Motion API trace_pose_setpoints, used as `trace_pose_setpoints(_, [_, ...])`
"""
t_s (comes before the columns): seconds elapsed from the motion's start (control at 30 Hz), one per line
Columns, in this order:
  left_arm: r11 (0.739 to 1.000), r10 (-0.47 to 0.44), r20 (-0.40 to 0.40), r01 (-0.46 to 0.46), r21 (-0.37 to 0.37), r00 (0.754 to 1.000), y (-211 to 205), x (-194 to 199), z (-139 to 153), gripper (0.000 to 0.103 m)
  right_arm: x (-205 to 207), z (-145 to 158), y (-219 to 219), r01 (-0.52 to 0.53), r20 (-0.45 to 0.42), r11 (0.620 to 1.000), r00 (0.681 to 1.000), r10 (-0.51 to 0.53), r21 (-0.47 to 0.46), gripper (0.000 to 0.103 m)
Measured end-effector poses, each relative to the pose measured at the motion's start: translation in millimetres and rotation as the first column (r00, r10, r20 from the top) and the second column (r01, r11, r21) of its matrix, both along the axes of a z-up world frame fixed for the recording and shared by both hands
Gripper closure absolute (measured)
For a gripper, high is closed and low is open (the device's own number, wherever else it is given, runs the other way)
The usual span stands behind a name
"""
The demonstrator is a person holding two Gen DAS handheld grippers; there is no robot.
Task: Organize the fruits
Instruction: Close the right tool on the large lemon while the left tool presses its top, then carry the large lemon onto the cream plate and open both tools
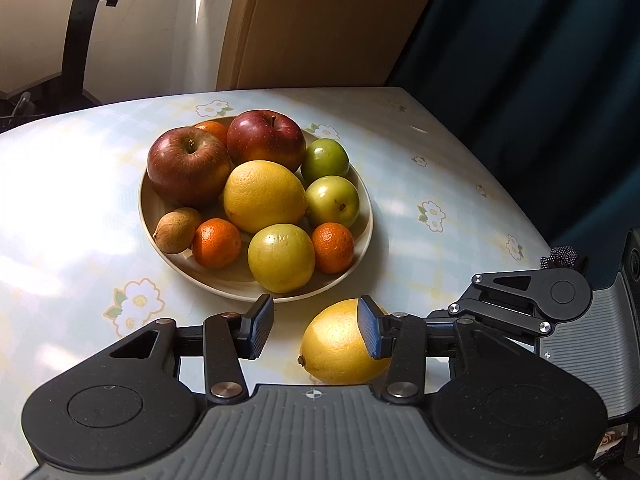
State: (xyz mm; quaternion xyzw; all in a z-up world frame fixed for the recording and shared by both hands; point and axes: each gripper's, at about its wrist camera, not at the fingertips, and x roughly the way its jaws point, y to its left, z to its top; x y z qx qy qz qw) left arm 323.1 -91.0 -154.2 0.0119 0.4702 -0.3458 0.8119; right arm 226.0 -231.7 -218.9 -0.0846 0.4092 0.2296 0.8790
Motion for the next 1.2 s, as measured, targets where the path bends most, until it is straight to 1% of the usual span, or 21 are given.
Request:
trace_pose_setpoints(0.1, [0.995,0.055,-0.061,-0.060,-0.075,0.997,14.5,-1.9,-4.0,0.055,-0.5,-0.6,0.9,-0.004,0.007,1.000,1.000,0.004,-0.008,0.057])
trace_pose_setpoints(0.13, [0.990,0.073,-0.109,-0.085,-0.109,0.991,20.5,-2.3,-9.6,0.055,-0.4,-0.9,1.2,-0.005,0.008,1.000,1.000,0.005,-0.009,0.057])
trace_pose_setpoints(0.17, [0.987,0.085,-0.142,-0.103,-0.122,0.986,23.8,-2.3,-14.2,0.055,0.0,-1.1,1.1,-0.006,0.008,1.000,1.000,0.006,-0.010,0.057])
trace_pose_setpoints(0.3, [0.967,0.121,-0.229,-0.167,-0.193,0.966,33.7,1.3,-27.2,0.054,1.4,-1.9,0.3,-0.008,0.013,1.000,1.000,0.009,-0.019,0.057])
trace_pose_setpoints(0.4, [0.957,0.125,-0.262,-0.186,-0.223,0.957,32.1,3.8,-32.1,0.054,1.9,-3.0,-0.9,-0.009,0.032,0.999,0.999,0.010,-0.050,0.057])
trace_pose_setpoints(0.53, [0.957,0.105,-0.263,-0.169,-0.237,0.959,22.4,3.1,-35.2,0.054,3.2,-3.6,-7.2,-0.014,0.036,0.999,0.999,0.016,-0.046,0.055])
trace_pose_setpoints(0.63, [0.960,0.089,-0.250,-0.150,-0.238,0.964,14.1,3.4,-35.0,0.056,4.2,-3.9,-8.9,-0.026,0.042,0.998,0.999,0.028,-0.053,0.055])
trace_pose_setpoints(0.73, [0.968,0.074,-0.220,-0.123,-0.218,0.973,4.9,4.3,-31.9,0.057,5.9,-6.0,-9.8,-0.028,0.041,0.999,0.999,0.030,-0.045,0.055])
trace_pose_setpoints(0.87, [0.971,0.064,-0.213,-0.110,-0.212,0.975,2.4,5.1,-30.4,0.057,7.7,-11.7,-11.7,-0.023,0.038,1.000,0.999,0.023,-0.014,0.054])
trace_pose_setpoints(1.03, [0.973,0.068,-0.204,-0.110,-0.204,0.977,4.9,7.3,-28.1,0.061,8.6,-16.2,-13.8,-0.005,0.038,1.000,0.999,0.004,0.030,0.054])
trace_pose_setpoints(1.2, [0.977,0.063,-0.192,-0.099,-0.188,0.979,7.7,6.7,-22.4,0.061,9.6,-16.0,-17.0,0.025,0.026,0.997,0.999,-0.027,0.072,0.055])
